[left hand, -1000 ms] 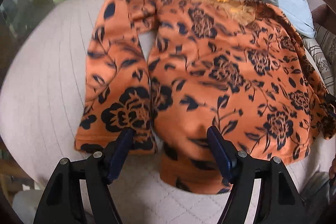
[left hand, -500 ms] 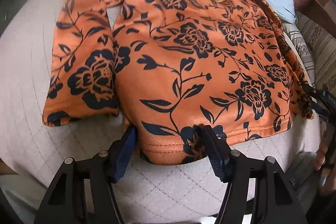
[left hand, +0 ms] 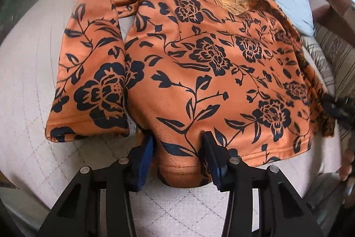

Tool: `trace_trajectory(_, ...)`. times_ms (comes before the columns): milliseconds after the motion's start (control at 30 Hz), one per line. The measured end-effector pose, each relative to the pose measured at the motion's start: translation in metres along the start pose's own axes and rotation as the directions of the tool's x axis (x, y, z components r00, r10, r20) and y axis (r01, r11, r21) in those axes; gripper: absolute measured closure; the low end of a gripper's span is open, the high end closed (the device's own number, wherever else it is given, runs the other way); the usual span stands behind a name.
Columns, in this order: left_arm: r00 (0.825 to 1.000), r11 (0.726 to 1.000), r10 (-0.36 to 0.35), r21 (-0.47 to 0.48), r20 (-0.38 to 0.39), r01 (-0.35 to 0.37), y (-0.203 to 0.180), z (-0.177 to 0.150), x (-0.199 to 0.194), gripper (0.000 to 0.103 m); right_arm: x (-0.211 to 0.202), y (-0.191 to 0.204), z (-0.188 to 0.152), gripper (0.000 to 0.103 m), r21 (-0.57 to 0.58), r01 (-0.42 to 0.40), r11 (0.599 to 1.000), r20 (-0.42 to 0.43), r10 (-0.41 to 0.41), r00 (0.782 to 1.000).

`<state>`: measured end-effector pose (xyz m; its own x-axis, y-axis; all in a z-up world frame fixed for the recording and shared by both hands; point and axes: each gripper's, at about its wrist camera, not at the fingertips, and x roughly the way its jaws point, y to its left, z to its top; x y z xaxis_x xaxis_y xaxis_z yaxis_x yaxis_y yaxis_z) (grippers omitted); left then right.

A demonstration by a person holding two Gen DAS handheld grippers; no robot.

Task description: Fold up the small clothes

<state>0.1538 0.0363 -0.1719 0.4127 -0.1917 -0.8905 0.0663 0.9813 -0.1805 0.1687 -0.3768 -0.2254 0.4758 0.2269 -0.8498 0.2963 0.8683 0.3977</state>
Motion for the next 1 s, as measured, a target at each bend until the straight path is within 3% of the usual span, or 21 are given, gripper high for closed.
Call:
trace_trajectory(100,1.000,1.000,-0.014,-0.013,-0.001,0.014,0.001,0.001,0.000,0.060,0.012,0.021,0.004,0.032,-0.073,0.014,0.997,-0.014,-0.015,1.000)
trace_trajectory(267,1.000,1.000,-0.001,-0.008,0.004,0.001,0.001,0.004,0.002,0.059,0.035,0.005,0.023,0.035,-0.045,0.212,0.976,-0.027,-0.213,0.977)
trace_trajectory(333,1.000,1.000,0.008,0.002,-0.001,-0.008,0.001,0.006,0.004,0.059,0.031,-0.006,0.023,0.036,-0.024,0.206,0.978,-0.025,-0.207,0.978)
trace_trajectory(400,1.000,1.000,0.016,0.001,-0.002,-0.016,0.000,0.009,0.006,0.059,0.037,-0.012,0.016,0.037,-0.039,0.179,0.983,-0.085,-0.182,0.980)
trace_trajectory(467,1.000,1.000,0.021,-0.003,-0.002,-0.021,-0.001,0.011,0.009,0.058,0.038,0.000,0.004,0.037,-0.139,0.210,0.968,-0.088,-0.224,0.971)
trace_trajectory(500,1.000,1.000,0.025,-0.008,0.003,-0.025,-0.002,0.012,0.010,0.058,0.039,0.005,0.000,0.040,-0.174,0.239,0.955,-0.083,-0.256,0.963)
trace_trajectory(567,0.999,0.999,0.040,0.008,0.002,-0.040,-0.004,0.013,0.011,0.063,0.038,0.007,-0.002,0.062,-0.174,0.301,0.938,-0.067,-0.316,0.946)
trace_trajectory(600,0.998,0.997,0.071,0.031,0.002,-0.071,-0.005,0.013,0.011,0.071,0.036,0.003,-0.002,0.074,-0.158,0.332,0.930,-0.057,-0.344,0.937)
trace_trajectory(633,0.996,0.995,0.090,0.044,0.002,-0.090,-0.005,0.013,0.010,0.081,0.034,0.000,-0.003,0.078,-0.141,0.330,0.933,-0.053,-0.340,0.939)
trace_trajectory(700,0.998,0.998,0.055,0.014,-0.021,-0.055,0.005,0.017,0.005,0.094,0.025,-0.005,-0.002,0.090,-0.109,0.305,0.946,-0.054,-0.312,0.949)
trace_trajectory(767,0.999,0.999,-0.017,-0.050,-0.046,0.014,0.020,0.021,-0.005,0.095,0.008,0.000,-0.004,0.093,-0.104,0.246,0.964,-0.044,-0.252,0.967)
trace_trajectory(900,0.994,0.988,-0.104,-0.121,-0.042,0.098,0.043,0.024,-0.045,0.096,-0.016,0.018,-0.020,0.094,-0.137,0.171,0.976,-0.059,-0.180,0.982)
trace_trajectory(1000,0.997,0.995,-0.074,-0.076,-0.026,0.071,0.046,0.009,-0.070,0.096,-0.037,0.027,-0.032,0.094,-0.149,0.133,0.980,-0.066,-0.144,0.987)
